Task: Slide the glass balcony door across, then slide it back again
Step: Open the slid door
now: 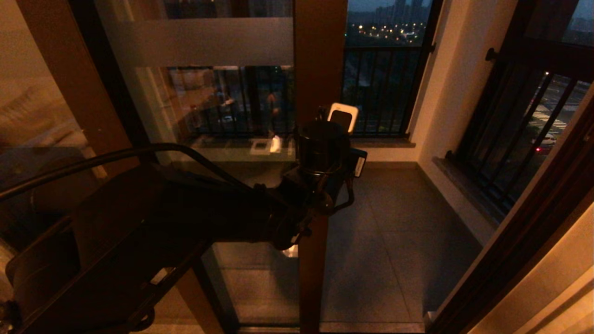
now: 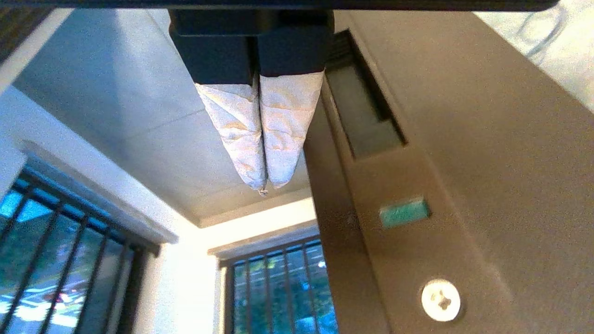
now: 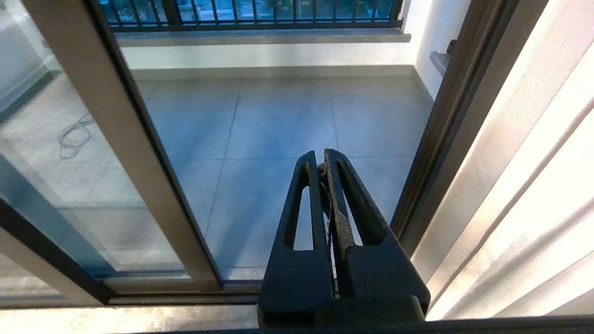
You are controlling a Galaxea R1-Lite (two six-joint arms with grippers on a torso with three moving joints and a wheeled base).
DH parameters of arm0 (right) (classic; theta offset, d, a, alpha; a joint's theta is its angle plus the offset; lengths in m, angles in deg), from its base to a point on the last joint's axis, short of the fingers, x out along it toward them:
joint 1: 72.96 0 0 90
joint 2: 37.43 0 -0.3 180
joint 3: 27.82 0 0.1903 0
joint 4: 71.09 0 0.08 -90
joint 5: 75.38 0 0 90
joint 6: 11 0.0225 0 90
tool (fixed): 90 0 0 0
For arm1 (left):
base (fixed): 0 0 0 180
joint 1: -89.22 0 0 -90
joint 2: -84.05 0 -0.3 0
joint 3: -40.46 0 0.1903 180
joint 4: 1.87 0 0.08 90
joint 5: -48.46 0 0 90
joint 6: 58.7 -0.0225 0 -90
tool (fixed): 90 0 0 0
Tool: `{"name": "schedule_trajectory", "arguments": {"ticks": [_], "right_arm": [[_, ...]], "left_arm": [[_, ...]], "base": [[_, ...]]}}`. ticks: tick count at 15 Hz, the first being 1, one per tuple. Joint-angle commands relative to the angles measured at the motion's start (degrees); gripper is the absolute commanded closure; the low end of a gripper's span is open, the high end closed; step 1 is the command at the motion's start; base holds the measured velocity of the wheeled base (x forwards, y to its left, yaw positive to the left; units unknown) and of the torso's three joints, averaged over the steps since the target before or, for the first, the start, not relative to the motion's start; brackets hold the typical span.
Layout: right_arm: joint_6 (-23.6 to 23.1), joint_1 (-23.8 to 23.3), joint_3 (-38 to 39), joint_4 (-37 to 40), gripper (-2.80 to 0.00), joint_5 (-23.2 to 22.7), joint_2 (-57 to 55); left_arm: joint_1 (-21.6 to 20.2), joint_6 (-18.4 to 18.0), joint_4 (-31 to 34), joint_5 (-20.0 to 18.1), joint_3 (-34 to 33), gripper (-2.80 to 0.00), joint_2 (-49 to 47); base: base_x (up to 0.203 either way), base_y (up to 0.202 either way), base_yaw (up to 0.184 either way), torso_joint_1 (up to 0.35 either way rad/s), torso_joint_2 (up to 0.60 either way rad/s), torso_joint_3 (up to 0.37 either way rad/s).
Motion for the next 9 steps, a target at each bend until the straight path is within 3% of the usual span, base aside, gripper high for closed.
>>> {"name": "schedule_trajectory", "arguments": {"ticks": [1,9], "right_arm": [[0.0,0.0,0.2,0.0,0.0,0.0,0.0],[0.0,0.0,0.2,0.0,0.0,0.0,0.0]], "left_arm": [[0.2,0.1,-0.1,-0.4,-2.0,0.0,2.0],[-0.9,0.1,-2.6,-0.4,-11.0,0.0,7.8]], "base": [[0.0,0.0,0.0,0.0,0.0,0.0],[0.0,0.0,0.0,0.0,0.0,0.0]]}}
